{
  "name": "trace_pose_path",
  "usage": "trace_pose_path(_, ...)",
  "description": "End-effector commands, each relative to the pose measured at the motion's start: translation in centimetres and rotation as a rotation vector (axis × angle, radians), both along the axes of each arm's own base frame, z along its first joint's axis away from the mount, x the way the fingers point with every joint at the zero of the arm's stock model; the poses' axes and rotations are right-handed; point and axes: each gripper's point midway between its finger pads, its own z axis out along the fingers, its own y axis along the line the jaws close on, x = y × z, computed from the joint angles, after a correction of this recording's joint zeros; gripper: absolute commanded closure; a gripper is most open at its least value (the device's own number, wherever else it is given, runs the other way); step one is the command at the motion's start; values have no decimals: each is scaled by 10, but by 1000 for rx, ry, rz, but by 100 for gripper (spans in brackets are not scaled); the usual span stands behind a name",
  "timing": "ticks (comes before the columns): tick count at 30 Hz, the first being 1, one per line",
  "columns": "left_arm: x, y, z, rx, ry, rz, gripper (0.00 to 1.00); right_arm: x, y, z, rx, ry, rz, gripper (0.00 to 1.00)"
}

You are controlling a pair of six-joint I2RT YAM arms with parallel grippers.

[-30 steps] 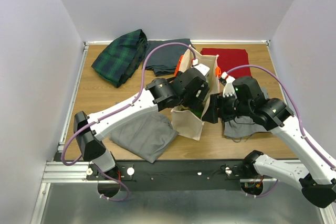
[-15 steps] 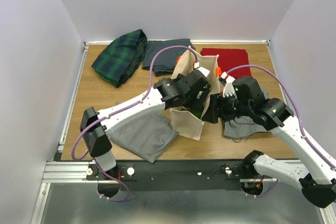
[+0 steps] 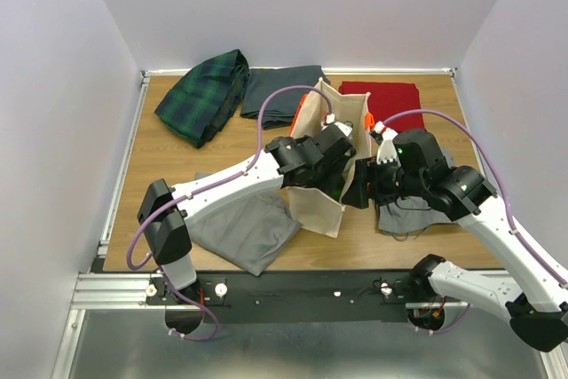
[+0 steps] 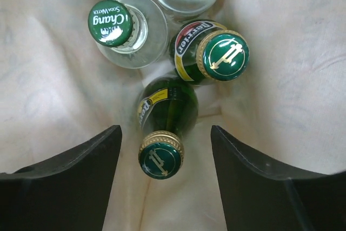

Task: Take the beverage out of the canvas bag
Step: Take out the drink from the canvas bag.

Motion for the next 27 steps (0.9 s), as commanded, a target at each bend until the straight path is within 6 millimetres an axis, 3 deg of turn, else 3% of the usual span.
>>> trace_pose_path(1,-3,-1,8,-37,12,0,34,0,-5,4,-21,-22,-1,24)
trace_pose_path(5,-2,-2,12,-39,3,-10,58,0,-5,4,-22,-22,-2,24)
trace_pose_path(14,-1,0,20,-41,-11,-16,99,1,-6,3,-26,-26,-8,24)
trace_pose_path(19,0,0,27,-49,-24,-21,100,1,-6,2,-29,-23,-9,24)
trace_pose_path(27,5,-1,54,-80,-78,-32,100,1,-7,3,-28,-28,-15,24)
